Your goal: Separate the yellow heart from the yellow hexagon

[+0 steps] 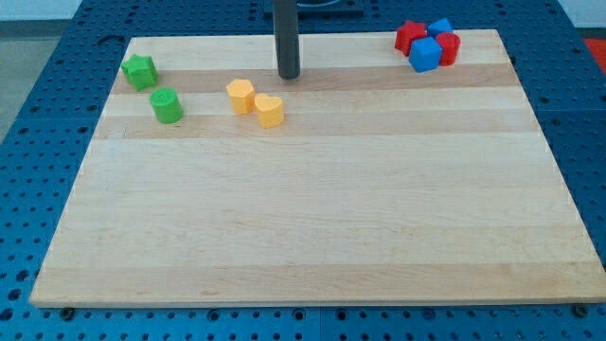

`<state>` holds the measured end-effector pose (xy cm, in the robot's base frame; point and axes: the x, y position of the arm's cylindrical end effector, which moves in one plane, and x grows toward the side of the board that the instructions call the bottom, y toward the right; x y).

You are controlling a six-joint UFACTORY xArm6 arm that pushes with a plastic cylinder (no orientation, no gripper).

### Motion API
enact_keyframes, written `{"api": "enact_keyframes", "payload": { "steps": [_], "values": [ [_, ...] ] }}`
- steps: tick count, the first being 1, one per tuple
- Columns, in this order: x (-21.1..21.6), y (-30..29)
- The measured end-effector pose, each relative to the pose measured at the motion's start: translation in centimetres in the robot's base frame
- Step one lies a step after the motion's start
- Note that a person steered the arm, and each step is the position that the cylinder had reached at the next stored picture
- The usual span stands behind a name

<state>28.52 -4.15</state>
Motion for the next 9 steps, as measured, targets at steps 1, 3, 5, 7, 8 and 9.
{"api": "enact_keyframes", "payload": {
  "steps": [1, 3, 5, 7, 8, 9],
  "values": [
    [2.5, 0.0],
    [7.8, -0.8],
    [4.8, -4.2],
    [12.4, -5.5],
    [15.7, -4.6],
    [15.8, -4.4]
  ]
}}
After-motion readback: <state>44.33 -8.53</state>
